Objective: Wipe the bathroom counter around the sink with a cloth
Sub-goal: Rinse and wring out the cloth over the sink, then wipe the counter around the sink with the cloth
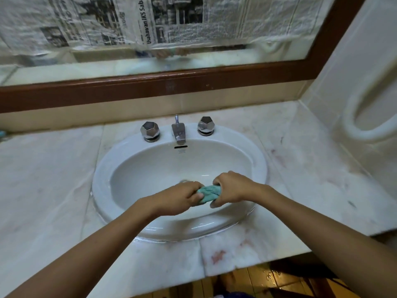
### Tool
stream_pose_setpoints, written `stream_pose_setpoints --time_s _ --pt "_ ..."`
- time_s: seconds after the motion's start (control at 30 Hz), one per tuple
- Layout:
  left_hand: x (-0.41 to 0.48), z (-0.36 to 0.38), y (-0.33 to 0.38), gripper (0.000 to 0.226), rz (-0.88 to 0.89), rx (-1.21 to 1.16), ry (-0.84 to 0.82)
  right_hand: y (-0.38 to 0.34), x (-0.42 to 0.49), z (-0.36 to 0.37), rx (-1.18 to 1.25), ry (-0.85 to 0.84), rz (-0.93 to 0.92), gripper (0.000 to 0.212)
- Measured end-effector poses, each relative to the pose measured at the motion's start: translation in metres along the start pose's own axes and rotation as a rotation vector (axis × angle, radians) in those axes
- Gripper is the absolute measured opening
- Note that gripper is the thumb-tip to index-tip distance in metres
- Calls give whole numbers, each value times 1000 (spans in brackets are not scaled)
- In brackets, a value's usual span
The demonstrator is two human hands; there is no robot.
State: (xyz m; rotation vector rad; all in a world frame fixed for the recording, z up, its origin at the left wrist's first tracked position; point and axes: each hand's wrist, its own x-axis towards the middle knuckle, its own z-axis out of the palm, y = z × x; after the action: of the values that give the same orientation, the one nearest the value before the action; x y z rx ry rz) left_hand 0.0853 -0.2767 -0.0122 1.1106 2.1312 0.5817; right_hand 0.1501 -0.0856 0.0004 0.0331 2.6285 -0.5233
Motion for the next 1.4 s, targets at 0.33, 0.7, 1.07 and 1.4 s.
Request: stream_pose_setpoints --time_s 0.33,0.7,1.07,1.4 --pt "-10 9 -20 32 410 482 564 10 -29 12 1235 -247 135 23" --pt "24 80 3 68 -4 9 603 86 -91 14 1048 720 349 40" --pt "132 108 74 53 23 92 436 177 -94 78 166 489 398 83" --pt "159 123 86 55 -57 158 405 244 -8 47 -111 421 509 61"
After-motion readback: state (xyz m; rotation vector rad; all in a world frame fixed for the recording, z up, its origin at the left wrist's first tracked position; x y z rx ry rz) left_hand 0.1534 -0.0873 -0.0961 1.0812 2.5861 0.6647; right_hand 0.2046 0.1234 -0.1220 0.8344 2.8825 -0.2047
